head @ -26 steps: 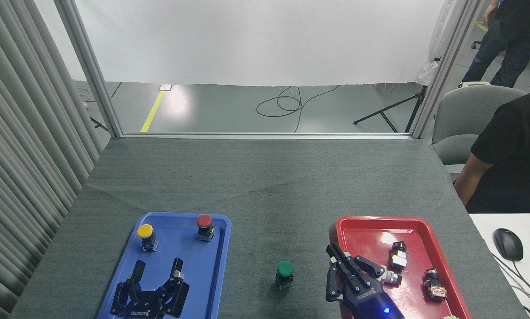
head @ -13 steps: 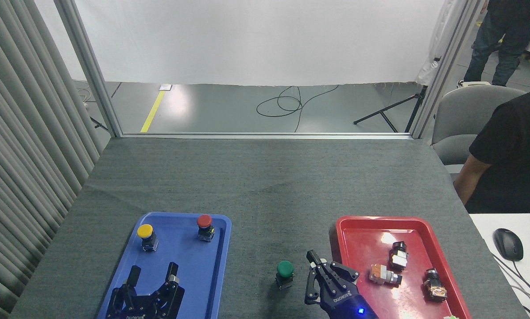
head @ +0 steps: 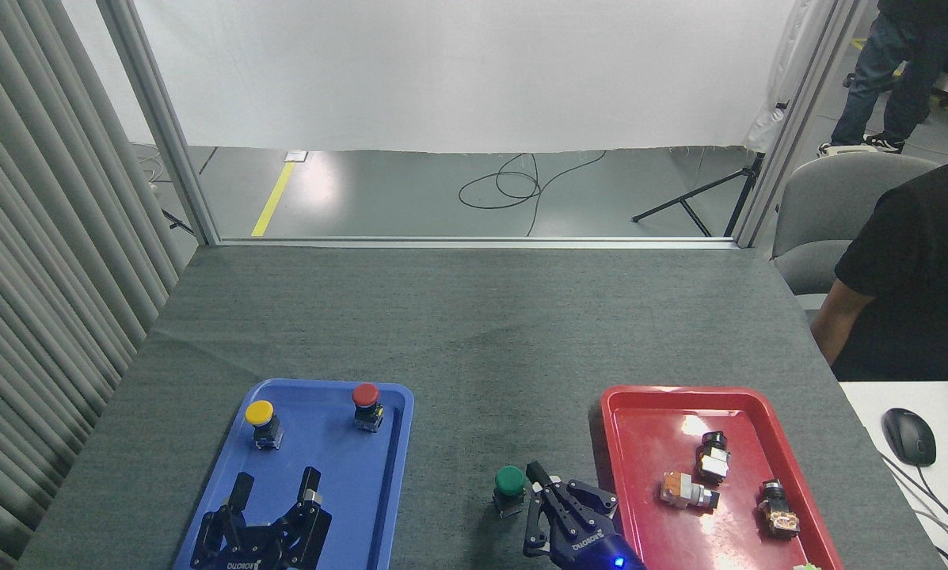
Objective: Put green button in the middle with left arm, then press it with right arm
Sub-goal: 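Move the right hand from the red tray to the green button, then press down on the green button with the right hand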
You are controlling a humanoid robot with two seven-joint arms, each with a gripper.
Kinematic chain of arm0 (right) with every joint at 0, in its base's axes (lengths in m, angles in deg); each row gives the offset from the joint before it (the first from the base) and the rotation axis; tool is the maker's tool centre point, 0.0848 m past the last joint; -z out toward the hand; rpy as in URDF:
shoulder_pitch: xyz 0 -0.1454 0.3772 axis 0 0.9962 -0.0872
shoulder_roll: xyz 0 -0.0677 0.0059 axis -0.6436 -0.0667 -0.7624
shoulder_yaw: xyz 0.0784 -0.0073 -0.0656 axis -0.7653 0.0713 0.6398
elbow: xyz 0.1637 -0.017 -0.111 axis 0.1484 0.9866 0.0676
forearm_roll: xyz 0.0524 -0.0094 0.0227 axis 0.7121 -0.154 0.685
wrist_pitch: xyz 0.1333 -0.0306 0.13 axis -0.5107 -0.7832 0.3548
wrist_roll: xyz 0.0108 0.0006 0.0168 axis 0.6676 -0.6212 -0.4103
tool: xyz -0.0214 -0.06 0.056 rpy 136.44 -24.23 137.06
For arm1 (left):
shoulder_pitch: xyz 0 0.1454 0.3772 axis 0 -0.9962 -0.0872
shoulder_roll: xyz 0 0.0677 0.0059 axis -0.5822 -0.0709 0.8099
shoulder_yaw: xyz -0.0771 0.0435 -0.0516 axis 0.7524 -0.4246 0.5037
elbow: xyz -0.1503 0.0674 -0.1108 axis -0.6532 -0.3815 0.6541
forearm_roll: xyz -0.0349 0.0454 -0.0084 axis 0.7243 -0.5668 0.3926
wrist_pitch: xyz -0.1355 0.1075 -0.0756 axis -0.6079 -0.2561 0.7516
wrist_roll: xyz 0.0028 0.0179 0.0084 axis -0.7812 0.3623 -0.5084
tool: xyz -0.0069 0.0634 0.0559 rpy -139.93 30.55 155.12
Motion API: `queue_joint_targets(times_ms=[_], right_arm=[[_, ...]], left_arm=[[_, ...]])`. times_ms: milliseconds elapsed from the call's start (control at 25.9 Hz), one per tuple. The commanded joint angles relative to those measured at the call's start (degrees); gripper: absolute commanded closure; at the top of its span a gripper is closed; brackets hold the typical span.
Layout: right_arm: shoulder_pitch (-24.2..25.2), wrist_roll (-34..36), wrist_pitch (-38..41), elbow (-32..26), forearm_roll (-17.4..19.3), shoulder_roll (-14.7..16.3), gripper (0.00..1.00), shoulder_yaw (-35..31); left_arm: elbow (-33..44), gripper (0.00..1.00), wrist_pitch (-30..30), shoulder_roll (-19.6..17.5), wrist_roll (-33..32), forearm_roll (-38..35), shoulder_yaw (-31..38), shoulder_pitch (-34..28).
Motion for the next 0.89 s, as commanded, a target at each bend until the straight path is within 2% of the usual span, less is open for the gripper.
queue_joint_targets(times_ms=[0,695,849], right_arm=[[-0.6,-0.1,-0.1,1.8,0.0,0.0,0.86,0.1],[-3.7,-0.1,0.0,4.9,-0.1,0.0,0.85,1.5],[-4.0,0.0,-0.1,7.1,0.0,0.1,0.85,1.8]], left_arm=[[0.0,0.01,0.0,0.0,0.0,0.0,0.0,0.0],[0.0,0.01,0.0,0.0,0.0,0.0,-0.1,0.0],[0.0,0.01,0.0,-0.1,0.0,0.0,-0.1,-0.1]])
